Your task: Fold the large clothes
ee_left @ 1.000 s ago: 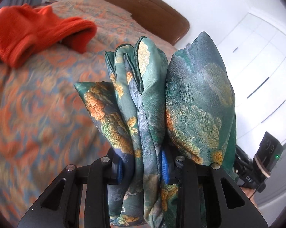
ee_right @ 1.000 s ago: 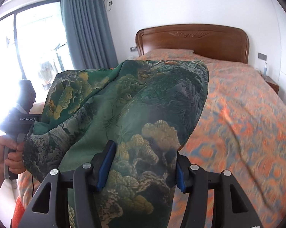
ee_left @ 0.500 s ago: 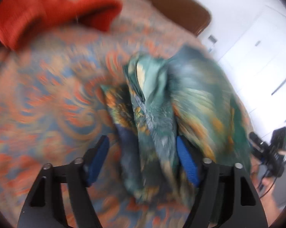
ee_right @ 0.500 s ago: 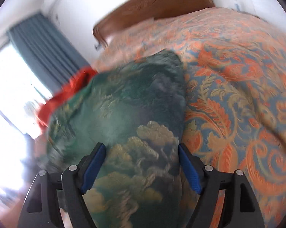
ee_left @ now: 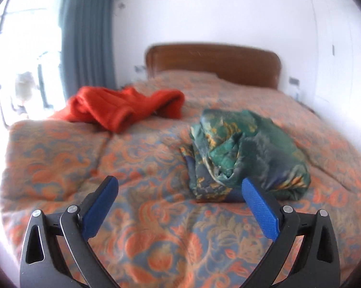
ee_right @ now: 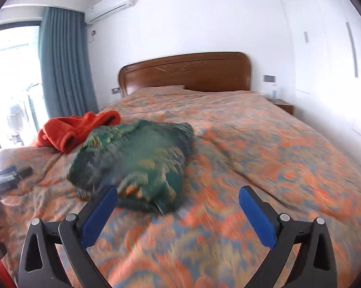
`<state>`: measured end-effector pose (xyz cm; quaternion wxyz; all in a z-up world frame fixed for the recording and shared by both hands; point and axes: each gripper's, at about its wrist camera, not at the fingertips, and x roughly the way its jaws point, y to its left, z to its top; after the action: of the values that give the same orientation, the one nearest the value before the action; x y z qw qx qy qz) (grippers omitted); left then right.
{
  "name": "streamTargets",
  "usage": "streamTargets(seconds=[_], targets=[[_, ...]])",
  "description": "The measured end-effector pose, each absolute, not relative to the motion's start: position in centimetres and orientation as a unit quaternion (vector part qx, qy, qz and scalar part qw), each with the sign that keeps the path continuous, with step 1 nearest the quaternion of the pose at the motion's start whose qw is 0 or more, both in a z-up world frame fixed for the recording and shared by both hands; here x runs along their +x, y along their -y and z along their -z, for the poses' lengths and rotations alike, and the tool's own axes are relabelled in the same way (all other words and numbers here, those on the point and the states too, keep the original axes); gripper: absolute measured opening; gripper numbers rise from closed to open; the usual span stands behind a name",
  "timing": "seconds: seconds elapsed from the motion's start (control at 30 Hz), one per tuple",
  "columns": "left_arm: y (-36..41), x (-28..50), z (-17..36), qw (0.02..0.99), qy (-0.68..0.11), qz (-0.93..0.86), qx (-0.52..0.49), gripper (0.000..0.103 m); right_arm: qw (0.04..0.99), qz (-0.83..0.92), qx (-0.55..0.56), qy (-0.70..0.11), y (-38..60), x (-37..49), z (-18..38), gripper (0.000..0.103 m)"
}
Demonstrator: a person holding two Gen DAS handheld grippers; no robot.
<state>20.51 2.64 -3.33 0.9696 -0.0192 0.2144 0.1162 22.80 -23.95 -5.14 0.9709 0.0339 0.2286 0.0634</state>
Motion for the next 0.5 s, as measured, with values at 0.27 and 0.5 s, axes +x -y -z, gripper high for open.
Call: streamTargets(seconds=[0.27, 0.5], targets=[[1.4, 16.0, 1.9, 0.971, -0.205, -0.118, 0.025, 0.103, 0.965, -0.006, 0.075, -0.249, 26.1, 16.5, 6.2, 0.103], [1.8, 15.3, 2.3, 0.964, -0.233, -0.127, 0.01, 0.103, 0.972, 0.007, 0.035, -0.233, 24.0, 13.9, 4.6, 0.103]])
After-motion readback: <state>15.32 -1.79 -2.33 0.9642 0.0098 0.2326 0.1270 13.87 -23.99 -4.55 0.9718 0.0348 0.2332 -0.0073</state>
